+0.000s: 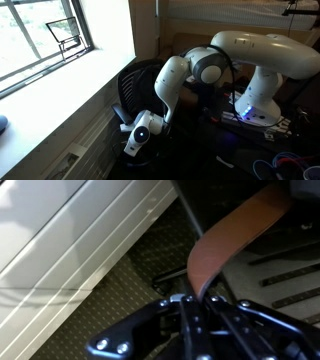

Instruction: Take the belt off the seat and put it on the back of the chair

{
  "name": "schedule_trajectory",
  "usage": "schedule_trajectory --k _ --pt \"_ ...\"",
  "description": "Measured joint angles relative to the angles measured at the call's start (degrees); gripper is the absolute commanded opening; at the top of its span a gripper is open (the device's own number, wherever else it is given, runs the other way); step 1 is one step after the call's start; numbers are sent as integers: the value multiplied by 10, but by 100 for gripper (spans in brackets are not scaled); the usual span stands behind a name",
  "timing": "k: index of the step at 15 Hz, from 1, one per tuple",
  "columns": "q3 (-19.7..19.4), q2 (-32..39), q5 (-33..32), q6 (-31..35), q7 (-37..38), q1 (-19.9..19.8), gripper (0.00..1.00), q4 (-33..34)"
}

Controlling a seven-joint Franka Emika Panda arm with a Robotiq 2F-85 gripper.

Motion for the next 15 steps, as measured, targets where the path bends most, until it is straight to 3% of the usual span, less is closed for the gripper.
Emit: schedule_trajectory --k 8,12,15 --pt "-11 -164 -218 100 95 54 1 -125" --pt "-7 -259 -363 86 212 64 1 -209" --pt "6 -340 -466 10 320 72 1 -293"
